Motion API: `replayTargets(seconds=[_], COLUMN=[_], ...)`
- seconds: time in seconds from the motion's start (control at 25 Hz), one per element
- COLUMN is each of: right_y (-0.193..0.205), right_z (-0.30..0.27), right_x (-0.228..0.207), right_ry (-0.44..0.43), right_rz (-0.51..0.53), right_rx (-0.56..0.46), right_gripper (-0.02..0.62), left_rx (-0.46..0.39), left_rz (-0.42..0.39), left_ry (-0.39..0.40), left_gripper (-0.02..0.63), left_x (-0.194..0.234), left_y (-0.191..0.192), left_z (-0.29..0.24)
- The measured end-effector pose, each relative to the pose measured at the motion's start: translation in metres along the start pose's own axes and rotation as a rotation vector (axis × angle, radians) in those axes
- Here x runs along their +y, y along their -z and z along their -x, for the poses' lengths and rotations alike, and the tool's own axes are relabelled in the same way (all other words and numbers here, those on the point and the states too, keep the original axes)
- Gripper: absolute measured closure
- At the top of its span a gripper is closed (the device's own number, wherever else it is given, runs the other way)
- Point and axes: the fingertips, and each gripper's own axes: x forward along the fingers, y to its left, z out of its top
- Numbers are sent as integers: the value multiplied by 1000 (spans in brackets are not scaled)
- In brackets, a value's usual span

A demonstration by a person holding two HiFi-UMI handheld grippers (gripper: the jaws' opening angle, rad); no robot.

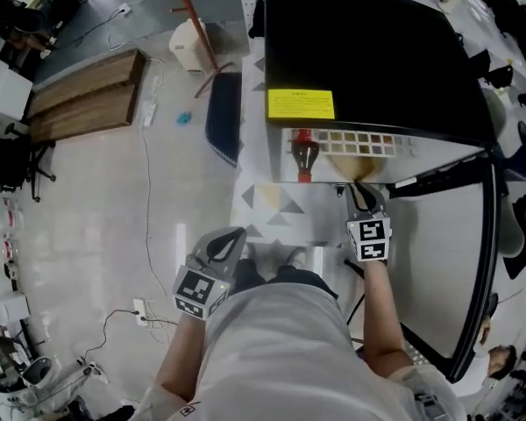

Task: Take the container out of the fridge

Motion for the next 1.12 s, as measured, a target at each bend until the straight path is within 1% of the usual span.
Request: replayTargets(seconds=[0.04, 0.16, 0.32, 0.48, 0.68, 0.92, 1.0, 1.04, 1.08, 1.12], right_y=[3, 13, 27, 40, 52, 65, 64, 63, 62, 61], right_z=[-6, -25, -45, -59, -77, -85, -84, -83, -82, -80], right_x=[0, -1, 3, 3, 4, 3, 2, 2, 3, 5], right_ry=[-5, -24, -42, -35, -36, -41, -31, -28, -29, -32], right_rz=[21, 74, 145, 198, 214, 243, 252, 252, 250, 249], right_rx=[15, 58, 123, 193, 222, 284, 288, 288, 287, 289], right_gripper=[537, 532, 494, 489, 489, 491, 530, 538, 574, 574], left_rx=[0, 8, 22, 34, 50, 56, 55, 52, 50, 47], left_rz=[7, 19, 30, 49, 67, 76, 80, 82, 83, 83], left_ry=[-18, -63, -104, -141, -174, -193, -192, -191, -190, -188], left_gripper=[597, 597, 597, 597, 597, 597, 597, 597, 597, 597], left_x=[2, 6, 11, 19, 24, 28, 29, 29, 29, 30], left_y=[2, 7, 15, 21, 30, 36, 36, 35, 35, 35], left_z=[4, 14, 27, 38, 48, 53, 53, 52, 52, 51])
